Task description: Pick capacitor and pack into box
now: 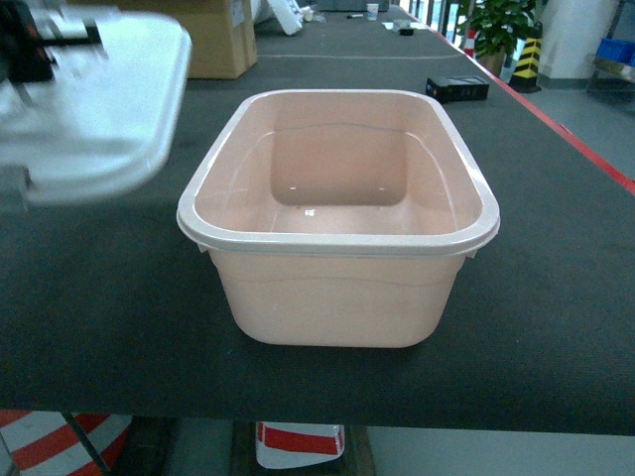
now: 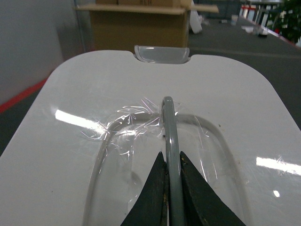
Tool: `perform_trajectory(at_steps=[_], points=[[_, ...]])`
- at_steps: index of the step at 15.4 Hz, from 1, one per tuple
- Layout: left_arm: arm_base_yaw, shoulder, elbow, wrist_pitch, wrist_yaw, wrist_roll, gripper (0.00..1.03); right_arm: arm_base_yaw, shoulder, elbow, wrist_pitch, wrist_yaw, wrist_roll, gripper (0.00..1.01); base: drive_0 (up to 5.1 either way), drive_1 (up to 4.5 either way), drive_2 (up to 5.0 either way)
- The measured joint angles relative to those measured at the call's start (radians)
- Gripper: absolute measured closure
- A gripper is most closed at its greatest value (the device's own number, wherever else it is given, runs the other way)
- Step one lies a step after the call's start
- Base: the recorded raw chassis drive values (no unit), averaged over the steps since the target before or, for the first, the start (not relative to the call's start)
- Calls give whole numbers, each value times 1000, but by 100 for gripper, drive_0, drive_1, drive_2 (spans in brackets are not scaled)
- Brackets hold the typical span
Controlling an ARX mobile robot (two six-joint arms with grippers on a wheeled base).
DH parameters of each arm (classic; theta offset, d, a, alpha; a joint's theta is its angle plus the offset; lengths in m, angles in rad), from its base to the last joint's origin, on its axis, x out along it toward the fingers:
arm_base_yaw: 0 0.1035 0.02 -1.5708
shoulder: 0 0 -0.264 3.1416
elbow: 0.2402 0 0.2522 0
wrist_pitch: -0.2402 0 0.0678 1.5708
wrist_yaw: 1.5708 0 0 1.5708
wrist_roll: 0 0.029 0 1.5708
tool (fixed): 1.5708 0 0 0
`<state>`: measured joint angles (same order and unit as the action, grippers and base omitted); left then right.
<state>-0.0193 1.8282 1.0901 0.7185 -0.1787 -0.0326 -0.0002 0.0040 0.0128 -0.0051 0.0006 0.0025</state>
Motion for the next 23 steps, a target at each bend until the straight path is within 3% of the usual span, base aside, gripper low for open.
perform_trajectory(at_steps=[2, 3, 4, 5, 6, 7, 9, 14, 23], points=[[-59, -105, 39, -77, -36, -17, 101, 0, 0, 0, 0, 0, 0, 3, 0, 0, 0], [-127, -134, 59, -113, -65, -21, 101, 0, 0, 0, 0, 0, 0, 3, 0, 0, 0], [-241, -130, 78, -145, -106, -25, 101, 0, 0, 0, 0, 0, 0, 3, 0, 0, 0], [-321, -108, 84, -157, -154, -35, 101, 0, 0, 0, 0, 0, 0, 3, 0, 0, 0], [-393, -77, 95, -167, -198, -58, 101, 0, 0, 0, 0, 0, 0, 3, 0, 0, 0], [-452, -43, 115, -169, -241, -80, 101, 0, 0, 0, 0, 0, 0, 3, 0, 0, 0], [-516, 17, 171, -201, -297, -122, 101, 0, 0, 0, 0, 0, 0, 3, 0, 0, 0], [-554, 166, 274, -296, -365, -223, 101, 0, 0, 0, 0, 0, 0, 3, 0, 0, 0], [-562, 247, 342, -365, -365, -251, 101, 0, 0, 0, 0, 0, 0, 3, 0, 0, 0]])
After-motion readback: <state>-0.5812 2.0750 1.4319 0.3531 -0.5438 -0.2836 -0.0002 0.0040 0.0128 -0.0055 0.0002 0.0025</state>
